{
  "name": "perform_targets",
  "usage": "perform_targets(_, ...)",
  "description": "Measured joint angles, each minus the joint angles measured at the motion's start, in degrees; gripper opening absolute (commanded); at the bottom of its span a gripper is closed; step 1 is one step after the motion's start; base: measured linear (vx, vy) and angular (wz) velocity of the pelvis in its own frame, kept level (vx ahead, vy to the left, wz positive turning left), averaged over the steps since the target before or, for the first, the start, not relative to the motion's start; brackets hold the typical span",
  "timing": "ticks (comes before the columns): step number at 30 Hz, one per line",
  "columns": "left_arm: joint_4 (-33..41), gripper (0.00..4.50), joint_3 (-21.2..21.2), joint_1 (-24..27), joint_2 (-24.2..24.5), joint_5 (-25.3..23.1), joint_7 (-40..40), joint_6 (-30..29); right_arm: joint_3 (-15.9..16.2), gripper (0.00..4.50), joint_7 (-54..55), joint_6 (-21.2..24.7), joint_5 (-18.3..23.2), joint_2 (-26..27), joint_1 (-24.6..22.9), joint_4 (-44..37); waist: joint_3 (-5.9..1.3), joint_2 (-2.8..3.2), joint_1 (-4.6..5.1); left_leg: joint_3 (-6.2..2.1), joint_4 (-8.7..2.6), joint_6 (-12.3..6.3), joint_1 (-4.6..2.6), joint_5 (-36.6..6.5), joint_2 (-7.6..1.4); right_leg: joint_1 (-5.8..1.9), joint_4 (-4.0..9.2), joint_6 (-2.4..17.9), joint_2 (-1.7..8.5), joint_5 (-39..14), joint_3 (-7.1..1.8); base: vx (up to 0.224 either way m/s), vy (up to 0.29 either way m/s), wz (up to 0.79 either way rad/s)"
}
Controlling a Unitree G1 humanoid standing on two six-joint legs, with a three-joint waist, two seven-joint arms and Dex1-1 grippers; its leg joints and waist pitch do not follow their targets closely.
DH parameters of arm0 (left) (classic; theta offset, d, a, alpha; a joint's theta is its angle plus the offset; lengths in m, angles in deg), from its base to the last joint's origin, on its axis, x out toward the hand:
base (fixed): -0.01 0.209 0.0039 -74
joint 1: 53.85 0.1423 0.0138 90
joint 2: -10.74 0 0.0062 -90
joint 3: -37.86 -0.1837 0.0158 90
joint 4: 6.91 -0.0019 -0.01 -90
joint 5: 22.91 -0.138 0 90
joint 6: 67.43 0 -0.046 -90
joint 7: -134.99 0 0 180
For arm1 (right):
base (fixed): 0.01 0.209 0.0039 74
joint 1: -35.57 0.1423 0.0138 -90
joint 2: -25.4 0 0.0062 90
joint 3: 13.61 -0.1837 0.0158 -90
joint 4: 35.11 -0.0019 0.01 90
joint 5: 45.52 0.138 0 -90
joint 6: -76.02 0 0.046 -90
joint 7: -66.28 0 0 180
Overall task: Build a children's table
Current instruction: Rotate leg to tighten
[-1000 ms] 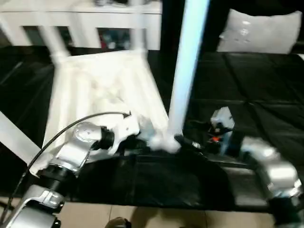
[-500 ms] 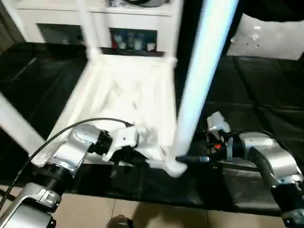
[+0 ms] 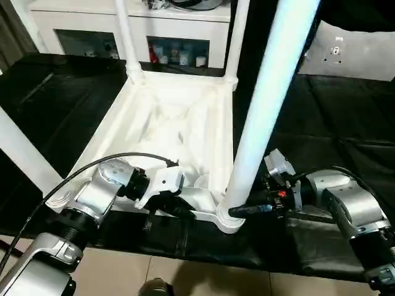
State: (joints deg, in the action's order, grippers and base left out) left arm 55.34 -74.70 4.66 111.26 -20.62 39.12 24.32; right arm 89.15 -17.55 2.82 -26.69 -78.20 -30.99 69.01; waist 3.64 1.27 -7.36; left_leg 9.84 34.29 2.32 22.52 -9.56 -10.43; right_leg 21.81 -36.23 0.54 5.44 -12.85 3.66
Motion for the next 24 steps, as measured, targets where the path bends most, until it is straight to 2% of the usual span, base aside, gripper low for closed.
perform_targets(5, -0.3, 0.00, 0.0, -0.1, -0.2, 0.1, 0.0, -0.1, 0.0, 2.04, 0.0, 0.8, 0.0, -0.1, -0.1, -0.3, 0.00, 0.00, -0.41, 0.02, 0.02, 0.00, -0.01, 0.0, -0.04, 0.01, -0.01, 0.0, -0.01, 0.0, 0.00, 0.000, 0.000, 0.00)
perform_targets(10, 0.6, 0.00, 0.7, 0.1, -1.2, 0.3, -1.1, -3.6, -1.8, 2.04, 3.9, 4.4, 1.1, 1.0, -3.1, -4.4, -0.02, 0.03, -0.73, 0.07, 0.02, 0.02, -0.07, 0.0, -0.09, 0.00, -0.04, 0.0, -0.02, 0.0, -0.01, 0.000, 0.000, 0.00)
perform_targets(13, 0.8, 0.00, 2.1, 0.3, -2.0, -0.2, -5.8, -7.2, -4.4, 2.04, 12.0, 5.9, 0.8, 3.9, -5.5, -6.4, -0.02, 0.06, -0.03, 0.15, -0.02, 0.17, -0.28, 0.1, -0.14, 0.00, -0.12, -0.1, -0.03, 0.1, -0.07, 0.000, 0.000, 0.00)
perform_targets(17, 0.8, 0.00, 4.3, 0.3, -4.9, -2.1, -13.3, -11.5, -8.3, 2.04, 24.9, 7.0, -1.6, 9.6, -7.7, -7.9, -0.01, -0.02, 1.75, 0.15, -0.12, 0.33, -0.50, 0.2, -0.22, -0.04, -0.03, -0.5, -0.07, -0.1, -0.06, 0.000, 0.000, 0.00)
perform_targets(18, 0.8, 0.00, 4.8, 0.3, -6.1, -2.4, -15.9, -12.9, -9.5, 2.04, 29.6, 7.0, -2.8, 11.8, -8.2, -8.4, -0.04, 0.05, 2.45, 0.16, -0.13, 0.36, -0.54, 0.2, -0.22, -0.02, 0.00, -0.5, -0.06, -0.1, -0.07, 0.000, 0.000, 0.00)
perform_targets(21, 0.9, 0.00, 5.4, 0.2, -8.3, -3.3, -20.5, -15.1, -10.3, 2.02, 36.9, 7.0, -4.7, 14.8, -8.1, -8.5, -0.15, 0.22, 3.33, 0.18, -0.23, 0.37, -0.64, 0.2, -0.20, 0.00, 0.08, -0.5, -0.06, 0.0, -0.08, 0.000, 0.000, 0.00)
perform_targets(24, 0.8, 0.00, 6.7, -0.5, -11.3, -5.2, -27.5, -18.0, -12.3, 2.01, 48.7, 7.3, -7.9, 21.8, -6.9, -7.8, -0.12, 0.25, 4.11, 0.18, -0.46, 0.48, -0.67, 0.3, -0.18, 0.11, 0.11, -0.5, -0.08, 0.0, -0.09, 0.000, 0.000, 0.00)
